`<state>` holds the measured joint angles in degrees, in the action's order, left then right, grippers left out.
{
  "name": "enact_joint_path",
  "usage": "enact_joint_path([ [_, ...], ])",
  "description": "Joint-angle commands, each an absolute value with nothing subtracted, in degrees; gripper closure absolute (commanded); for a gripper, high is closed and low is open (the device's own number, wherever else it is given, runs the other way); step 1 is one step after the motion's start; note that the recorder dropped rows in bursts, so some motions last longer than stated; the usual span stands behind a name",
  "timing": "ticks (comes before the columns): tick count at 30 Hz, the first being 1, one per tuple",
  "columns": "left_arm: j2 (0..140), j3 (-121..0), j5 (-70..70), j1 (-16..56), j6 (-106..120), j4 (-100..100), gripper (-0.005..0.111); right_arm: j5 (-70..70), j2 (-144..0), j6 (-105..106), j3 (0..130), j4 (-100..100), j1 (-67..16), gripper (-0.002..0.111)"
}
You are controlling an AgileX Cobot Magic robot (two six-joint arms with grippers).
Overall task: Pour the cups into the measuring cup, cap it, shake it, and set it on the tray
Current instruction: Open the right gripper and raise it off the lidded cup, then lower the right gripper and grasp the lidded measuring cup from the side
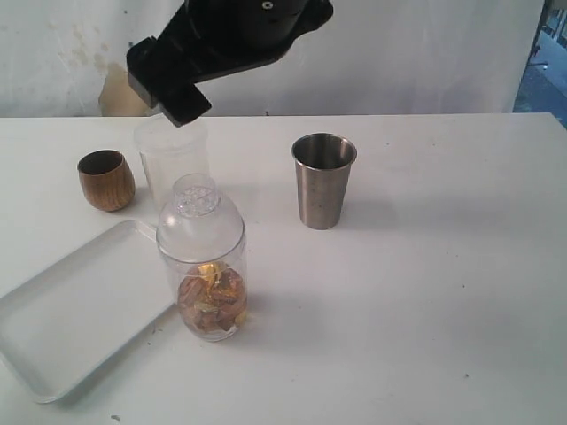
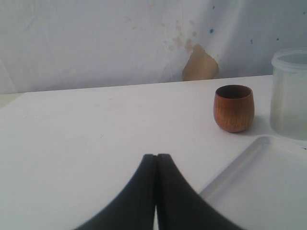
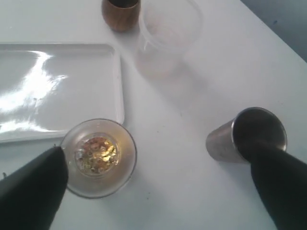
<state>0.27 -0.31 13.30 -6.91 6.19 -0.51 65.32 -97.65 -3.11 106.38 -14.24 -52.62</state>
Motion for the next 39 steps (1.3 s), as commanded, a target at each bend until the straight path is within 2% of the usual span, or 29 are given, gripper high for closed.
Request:
enact_joint_path([
  [1,0.0,0.0,12.87,-6.55,6.27,-0.65,0.107,64.29,-97.24,-5.16,105.89,-15.26,-52.56,0.011],
  [7,0.0,0.0,12.87,-6.55,6.27,-0.65,0.107,66.1,-97.11,-5.16,104.92,-10.76,-52.56,0.011],
  [12,0.0,0.0,12.87,-6.55,6.27,-0.65,0.107,61.03,-96.43,-8.12,100.28,-13.74,-52.61,0.011],
  [17,0.0,0.0,12.87,-6.55,6.27,-0.65,0.107,36.1,-91.8,-9.65,83.04,-16.66,-52.7,0.011],
  [22,0.0,0.0,12.87,-6.55,6.27,-0.65,0.107,21.53,-81.56,-12.74,66.52,-16.31,-52.7,0.011],
  [27,0.0,0.0,12.87,-6.55,6.27,-0.65,0.107,-7.18,-79.11,-13.51,47.61,-15.1,-52.7,0.011],
  [33,0.0,0.0,12.87,-6.55,6.27,-0.65,0.107,-9.15,-79.53,-13.51,39.87,-14.95,-52.52,0.011],
  [39,0.0,0.0,12.87,-6.55,6.27,-0.65,0.107,-25.17,-81.4,-14.15,30.48,-14.79,-52.52,0.011],
])
